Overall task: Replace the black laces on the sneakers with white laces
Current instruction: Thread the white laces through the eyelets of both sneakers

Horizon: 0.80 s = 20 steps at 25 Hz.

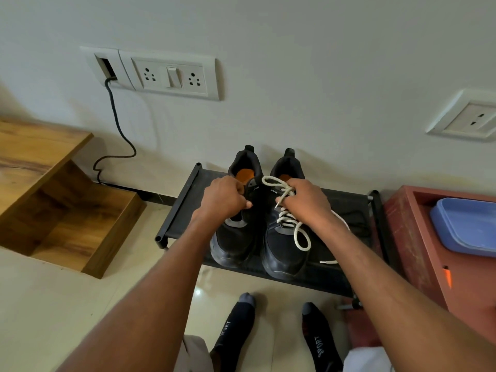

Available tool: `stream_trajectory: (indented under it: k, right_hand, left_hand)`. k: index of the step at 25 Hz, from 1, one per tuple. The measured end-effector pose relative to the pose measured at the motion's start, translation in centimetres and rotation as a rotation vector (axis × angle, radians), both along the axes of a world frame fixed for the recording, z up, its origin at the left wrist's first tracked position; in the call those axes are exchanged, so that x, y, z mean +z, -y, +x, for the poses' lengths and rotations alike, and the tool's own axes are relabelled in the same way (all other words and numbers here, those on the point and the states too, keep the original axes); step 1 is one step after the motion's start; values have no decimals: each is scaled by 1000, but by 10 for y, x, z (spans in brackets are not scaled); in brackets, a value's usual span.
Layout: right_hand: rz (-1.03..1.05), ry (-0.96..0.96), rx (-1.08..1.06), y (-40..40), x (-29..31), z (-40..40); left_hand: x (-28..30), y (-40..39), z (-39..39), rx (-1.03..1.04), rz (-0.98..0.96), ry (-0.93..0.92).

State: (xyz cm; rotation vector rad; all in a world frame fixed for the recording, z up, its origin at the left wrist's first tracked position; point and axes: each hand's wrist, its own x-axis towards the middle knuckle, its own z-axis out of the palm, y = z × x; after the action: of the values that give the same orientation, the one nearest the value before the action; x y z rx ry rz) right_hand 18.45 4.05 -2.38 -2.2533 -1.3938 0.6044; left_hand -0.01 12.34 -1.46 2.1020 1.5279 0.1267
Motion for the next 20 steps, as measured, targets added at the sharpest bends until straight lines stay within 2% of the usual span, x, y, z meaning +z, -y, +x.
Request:
stream_trajectory:
  k: [5,7,11,18,20]
  right_hand:
    - [64,34,-30,2,-4,-7]
    - [59,24,-23,2,-5,-5]
    - [56,30,-29,0,-5,-5]
    - [135,35,-33,3,3,-3]
    - [133,37,14,3,3,0]
  left_hand:
    - [2,8,5,230,66,232]
    - [0,7,6,200,44,261]
    - [-4,10,13,66,12,91]
    - [6,13,20,343,67,136]
    - [8,17,21,354,86,109]
